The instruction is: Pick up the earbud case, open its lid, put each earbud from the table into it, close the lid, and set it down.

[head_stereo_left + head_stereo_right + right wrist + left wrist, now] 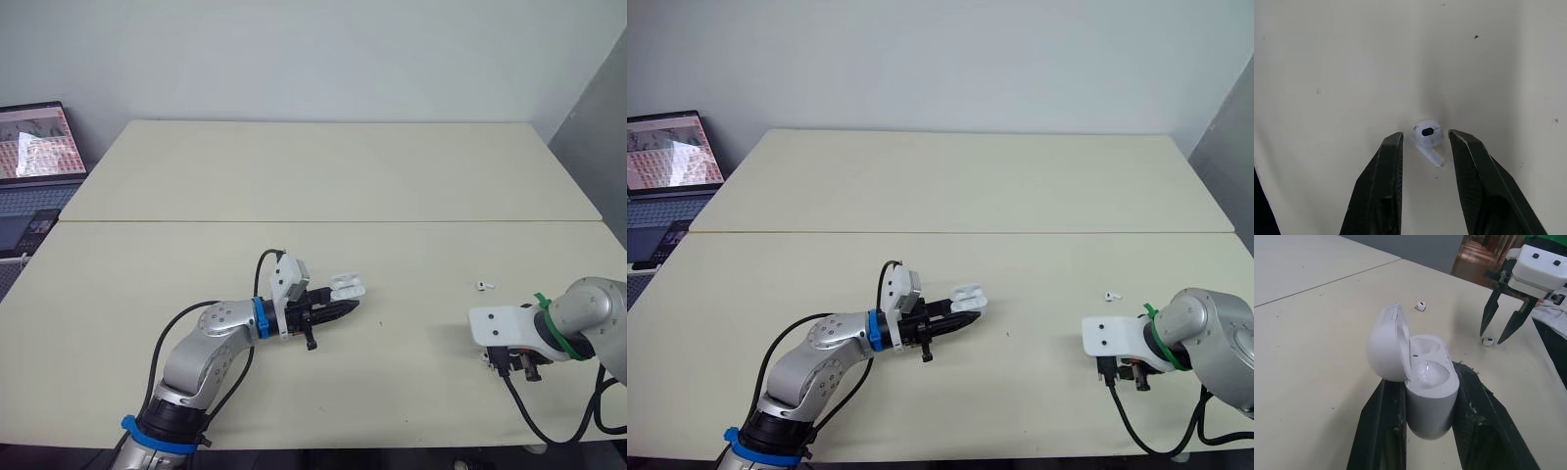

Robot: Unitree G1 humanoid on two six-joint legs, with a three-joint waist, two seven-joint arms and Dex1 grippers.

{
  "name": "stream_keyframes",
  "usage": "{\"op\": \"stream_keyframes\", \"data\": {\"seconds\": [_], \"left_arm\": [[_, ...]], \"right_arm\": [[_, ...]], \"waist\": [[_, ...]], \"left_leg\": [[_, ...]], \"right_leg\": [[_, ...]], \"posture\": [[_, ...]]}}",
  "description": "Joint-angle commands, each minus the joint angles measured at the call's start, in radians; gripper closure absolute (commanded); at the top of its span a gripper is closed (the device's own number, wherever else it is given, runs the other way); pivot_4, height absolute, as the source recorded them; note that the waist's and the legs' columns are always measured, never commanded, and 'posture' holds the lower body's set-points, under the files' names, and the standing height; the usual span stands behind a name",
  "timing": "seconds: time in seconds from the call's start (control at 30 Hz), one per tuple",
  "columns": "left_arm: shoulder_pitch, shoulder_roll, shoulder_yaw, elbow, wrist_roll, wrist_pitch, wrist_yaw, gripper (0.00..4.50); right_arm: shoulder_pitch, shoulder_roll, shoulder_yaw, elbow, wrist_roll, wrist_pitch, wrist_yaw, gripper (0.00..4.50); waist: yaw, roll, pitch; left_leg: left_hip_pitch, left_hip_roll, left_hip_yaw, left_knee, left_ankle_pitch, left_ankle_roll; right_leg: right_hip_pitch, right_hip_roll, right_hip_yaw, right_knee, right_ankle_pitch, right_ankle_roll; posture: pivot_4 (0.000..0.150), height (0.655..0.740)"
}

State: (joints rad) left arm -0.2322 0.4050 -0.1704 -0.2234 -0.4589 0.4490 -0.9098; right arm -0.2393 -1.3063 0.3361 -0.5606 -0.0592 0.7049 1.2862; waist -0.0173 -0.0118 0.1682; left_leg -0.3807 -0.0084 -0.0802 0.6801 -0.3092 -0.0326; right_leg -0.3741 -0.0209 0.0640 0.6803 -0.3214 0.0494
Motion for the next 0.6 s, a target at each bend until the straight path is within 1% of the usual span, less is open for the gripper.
{"op": "stream_keyframes", "data": {"seconds": [0.03,0.6], "left_arm": [[-0.010,-0.004,-0.003,-0.016,-0.001,-0.022,-0.008,3.69],[0.007,0.005,-0.007,-0.030,0.009,-0.028,-0.008,3.69]], "right_arm": [[0.008,-0.017,-0.017,0.006,-0.012,-0.040,0.005,3.00],[-0.004,0.025,-0.009,0.047,-0.049,-0.082,0.006,3.00]], "waist": [[0.000,0.000,0.000],[0.000,0.000,0.000]], "left_leg": [[0.000,0.000,0.000,0.000,0.000,0.000],[0.000,0.000,0.000,0.000,0.000,0.000]], "right_leg": [[0.000,0.000,0.000,0.000,0.000,0.000],[0.000,0.000,0.000,0.000,0.000,0.000]], "posture": [[0.150,0.7400],[0.150,0.7400]]}}
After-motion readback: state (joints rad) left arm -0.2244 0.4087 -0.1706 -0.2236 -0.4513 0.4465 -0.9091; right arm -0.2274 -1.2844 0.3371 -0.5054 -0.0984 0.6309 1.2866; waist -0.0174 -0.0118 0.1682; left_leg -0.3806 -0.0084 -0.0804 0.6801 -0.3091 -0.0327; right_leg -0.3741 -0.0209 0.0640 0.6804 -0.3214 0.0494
